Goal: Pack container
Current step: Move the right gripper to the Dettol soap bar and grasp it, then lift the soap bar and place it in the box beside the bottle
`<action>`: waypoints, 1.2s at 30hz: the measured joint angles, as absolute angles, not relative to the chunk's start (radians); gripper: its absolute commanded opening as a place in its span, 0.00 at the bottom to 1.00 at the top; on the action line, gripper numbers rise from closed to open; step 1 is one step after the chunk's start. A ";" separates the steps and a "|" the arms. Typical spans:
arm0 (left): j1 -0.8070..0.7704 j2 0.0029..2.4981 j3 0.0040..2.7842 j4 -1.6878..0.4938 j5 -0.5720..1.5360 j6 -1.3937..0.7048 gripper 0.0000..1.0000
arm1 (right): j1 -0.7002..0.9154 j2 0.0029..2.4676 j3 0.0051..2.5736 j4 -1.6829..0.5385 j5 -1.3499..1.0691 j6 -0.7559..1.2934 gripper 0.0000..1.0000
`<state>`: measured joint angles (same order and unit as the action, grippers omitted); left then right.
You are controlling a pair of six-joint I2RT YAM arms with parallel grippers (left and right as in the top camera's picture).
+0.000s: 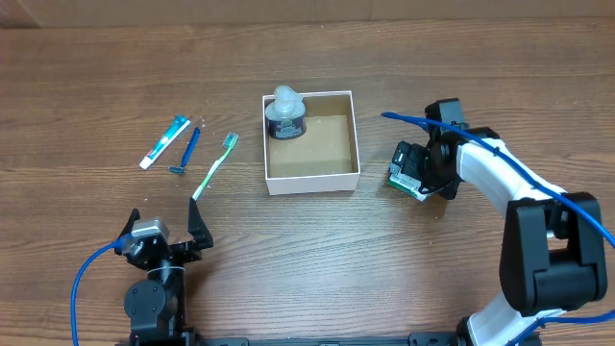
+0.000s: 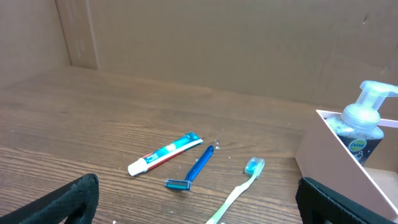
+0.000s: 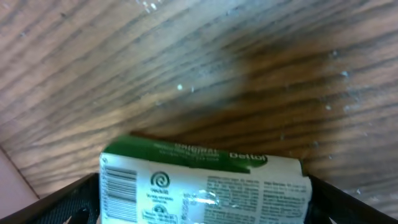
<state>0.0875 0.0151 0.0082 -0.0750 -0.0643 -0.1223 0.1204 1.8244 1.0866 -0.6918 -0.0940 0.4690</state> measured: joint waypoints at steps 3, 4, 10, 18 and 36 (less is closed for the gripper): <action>0.088 0.015 0.008 -0.075 -0.064 -0.122 1.00 | 0.120 1.824 1.084 -0.688 -0.093 0.469 0.98; 0.088 0.015 0.008 -0.075 -0.065 -0.122 1.00 | 0.120 1.824 1.084 -0.688 -0.093 0.469 0.96; 0.088 0.015 0.008 -0.075 -0.064 -0.122 1.00 | 0.120 1.824 1.081 -0.696 -0.093 0.466 0.86; 0.088 0.015 0.008 -0.075 -0.064 -0.122 1.00 | 0.120 1.824 1.084 -0.760 -0.104 0.464 0.87; 0.088 0.015 0.008 -0.075 -0.065 -0.122 1.00 | 0.120 1.873 1.227 -1.005 -0.085 0.411 0.80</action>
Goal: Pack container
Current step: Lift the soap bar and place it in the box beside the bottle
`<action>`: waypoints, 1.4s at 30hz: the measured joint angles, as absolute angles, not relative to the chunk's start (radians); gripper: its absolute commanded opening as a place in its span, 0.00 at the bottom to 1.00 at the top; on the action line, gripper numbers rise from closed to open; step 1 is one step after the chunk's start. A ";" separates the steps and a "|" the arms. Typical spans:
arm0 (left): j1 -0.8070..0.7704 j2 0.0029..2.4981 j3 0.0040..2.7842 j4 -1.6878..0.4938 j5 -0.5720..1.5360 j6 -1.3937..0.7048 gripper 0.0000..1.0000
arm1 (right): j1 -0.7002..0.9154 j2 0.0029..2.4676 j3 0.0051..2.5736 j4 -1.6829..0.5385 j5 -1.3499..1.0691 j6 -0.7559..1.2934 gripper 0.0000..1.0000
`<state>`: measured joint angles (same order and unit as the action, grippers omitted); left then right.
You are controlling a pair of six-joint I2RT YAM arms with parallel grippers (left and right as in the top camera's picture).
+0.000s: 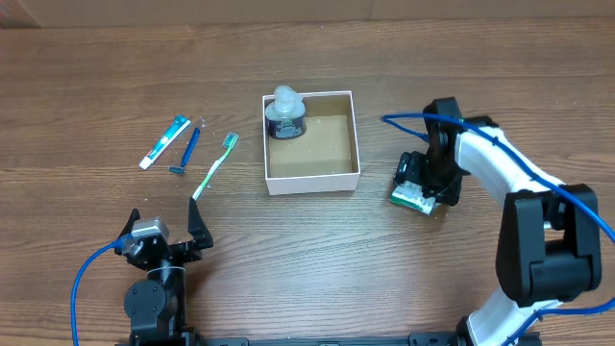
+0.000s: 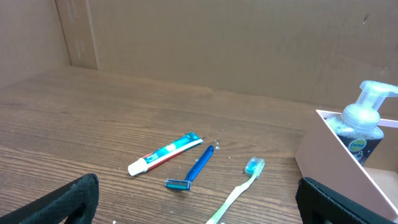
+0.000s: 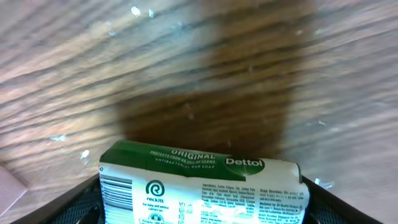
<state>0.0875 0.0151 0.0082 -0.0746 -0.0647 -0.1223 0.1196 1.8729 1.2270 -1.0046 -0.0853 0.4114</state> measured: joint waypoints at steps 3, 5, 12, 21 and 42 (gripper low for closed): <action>0.088 0.015 0.008 -0.075 -0.064 -0.122 1.00 | 0.120 1.877 1.377 -1.095 -0.075 0.367 0.80; 0.088 0.015 0.008 -0.075 -0.064 -0.122 1.00 | 0.120 1.877 1.493 -1.169 -0.072 0.325 0.80; 0.088 0.015 0.008 -0.075 -0.064 -0.122 1.00 | 0.127 1.877 1.686 -1.228 -0.083 0.204 0.80; 0.088 0.015 0.008 -0.075 -0.065 -0.122 1.00 | 0.332 1.877 1.716 -1.067 -0.089 0.096 0.81; 0.088 0.015 0.008 -0.075 -0.064 -0.122 1.00 | 0.519 1.998 1.712 -0.846 -0.060 0.119 0.80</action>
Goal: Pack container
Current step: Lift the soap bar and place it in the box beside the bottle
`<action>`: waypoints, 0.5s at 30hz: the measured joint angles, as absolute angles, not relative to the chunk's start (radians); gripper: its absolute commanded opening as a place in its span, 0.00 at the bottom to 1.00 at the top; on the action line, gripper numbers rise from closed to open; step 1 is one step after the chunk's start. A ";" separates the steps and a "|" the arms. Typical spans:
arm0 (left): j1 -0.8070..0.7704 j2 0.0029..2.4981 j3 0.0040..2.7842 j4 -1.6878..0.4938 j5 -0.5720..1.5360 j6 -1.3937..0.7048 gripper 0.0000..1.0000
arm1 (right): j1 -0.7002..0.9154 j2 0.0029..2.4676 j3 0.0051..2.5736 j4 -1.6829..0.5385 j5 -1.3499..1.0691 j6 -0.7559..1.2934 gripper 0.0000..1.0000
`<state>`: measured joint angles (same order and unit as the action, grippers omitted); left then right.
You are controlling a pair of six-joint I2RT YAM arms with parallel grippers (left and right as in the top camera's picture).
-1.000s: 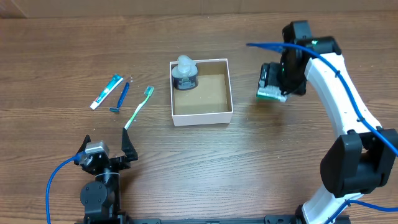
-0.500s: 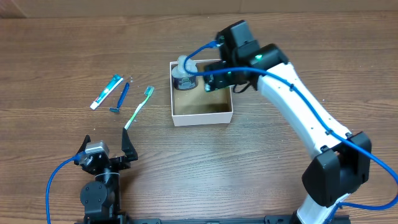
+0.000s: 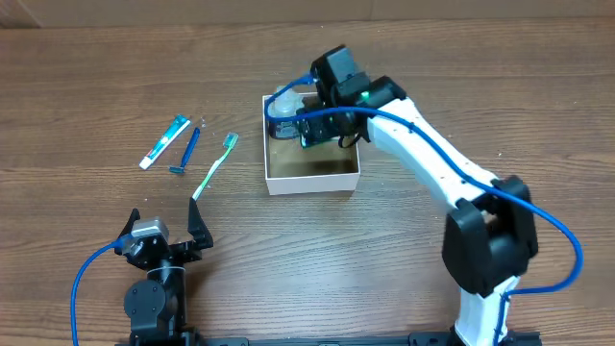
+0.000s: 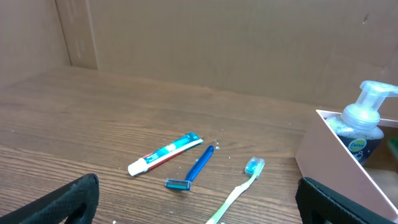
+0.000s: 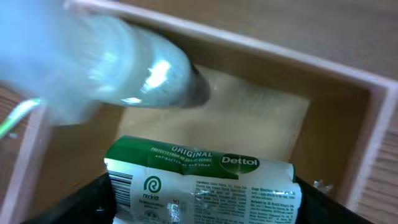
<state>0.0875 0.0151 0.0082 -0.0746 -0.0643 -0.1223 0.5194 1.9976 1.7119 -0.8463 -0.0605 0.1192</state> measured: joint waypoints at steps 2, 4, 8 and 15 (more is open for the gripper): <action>0.088 0.015 0.008 -0.075 -0.064 -0.122 1.00 | 0.519 2.042 1.703 -0.848 -0.048 0.130 0.79; 0.088 0.015 0.008 -0.075 -0.064 -0.122 1.00 | 0.519 2.043 1.703 -0.844 -0.028 0.138 0.79; 0.088 0.015 0.008 -0.075 -0.064 -0.122 1.00 | 0.519 2.046 1.703 -0.810 0.005 0.146 0.79; 0.088 0.015 0.008 -0.075 -0.064 -0.122 1.00 | 0.519 2.101 1.703 -0.730 0.040 0.174 0.82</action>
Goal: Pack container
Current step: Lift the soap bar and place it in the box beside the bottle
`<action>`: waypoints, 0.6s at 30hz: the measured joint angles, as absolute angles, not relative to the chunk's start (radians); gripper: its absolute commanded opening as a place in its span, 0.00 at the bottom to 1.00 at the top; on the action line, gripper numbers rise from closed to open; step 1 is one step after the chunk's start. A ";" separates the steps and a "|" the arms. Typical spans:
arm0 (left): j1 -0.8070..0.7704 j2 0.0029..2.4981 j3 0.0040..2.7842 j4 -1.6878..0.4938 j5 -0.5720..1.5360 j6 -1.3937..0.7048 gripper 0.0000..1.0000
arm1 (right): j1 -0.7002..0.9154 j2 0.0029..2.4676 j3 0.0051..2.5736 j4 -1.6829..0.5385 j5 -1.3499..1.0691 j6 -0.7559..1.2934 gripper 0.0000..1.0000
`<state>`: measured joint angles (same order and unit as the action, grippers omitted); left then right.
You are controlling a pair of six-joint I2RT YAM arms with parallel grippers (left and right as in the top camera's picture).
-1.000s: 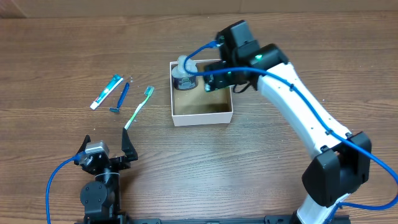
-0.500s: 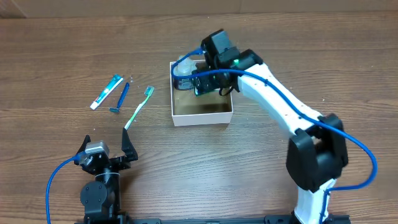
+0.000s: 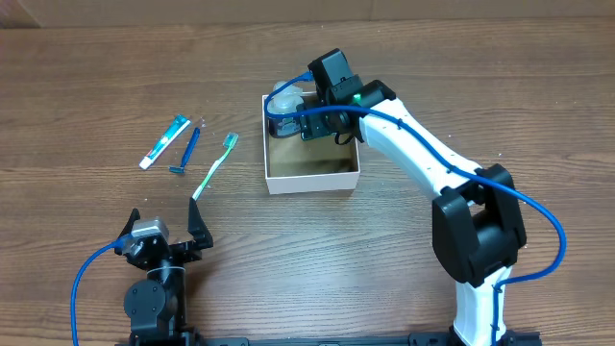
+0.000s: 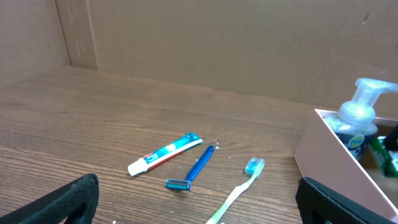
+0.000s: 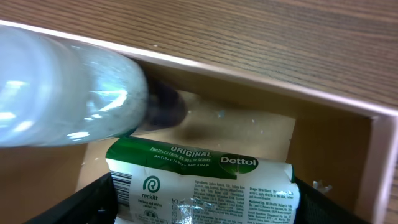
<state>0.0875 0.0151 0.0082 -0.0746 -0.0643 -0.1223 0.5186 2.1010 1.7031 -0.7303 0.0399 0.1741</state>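
Note:
The white open box (image 3: 313, 183) stands mid-table, with a pump bottle (image 3: 283, 103) in its back left corner. My right gripper (image 3: 320, 123) reaches into the box's back part, beside the bottle. It is shut on a green and white Dettol soap bar (image 5: 199, 177), which fills the space between its fingers (image 5: 93, 199). The bar's green edge (image 4: 380, 155) shows inside the box in the left wrist view. A toothpaste tube (image 3: 164, 140), a blue razor (image 3: 186, 151) and a green toothbrush (image 3: 214, 164) lie left of the box. My left gripper (image 3: 161, 235) rests open near the front edge.
The box's pale wall (image 4: 329, 155) rises at the right of the left wrist view, with the pump bottle (image 4: 357, 118) behind it. A cardboard wall backs the table. The right arm's blue cable loops over the box.
My right gripper with the soap bar has moved a little back and down in the box, close against the pump bottle. The bottle sits slightly further left. The left arm has not moved.
My right gripper was shut on the soap bar on the table right of the box, and stayed there at the following moment. Then it held the bar over the box, and now holds it inside, beside the pump bottle. The left gripper stayed open throughout.

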 measured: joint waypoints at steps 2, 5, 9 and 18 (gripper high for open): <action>0.088 0.015 0.008 -0.075 -0.064 -0.122 1.00 | 0.519 2.111 1.703 -0.726 0.056 0.184 0.90; 0.088 0.015 0.008 -0.075 -0.064 -0.122 1.00 | 0.519 2.111 1.703 -0.718 0.071 0.196 0.96; 0.088 0.015 0.008 -0.075 -0.064 -0.122 1.00 | 0.519 2.111 1.703 -0.717 0.078 0.199 0.97; 0.088 0.015 0.008 -0.075 -0.064 -0.122 1.00 | 0.520 2.110 1.726 -0.817 0.071 0.203 1.00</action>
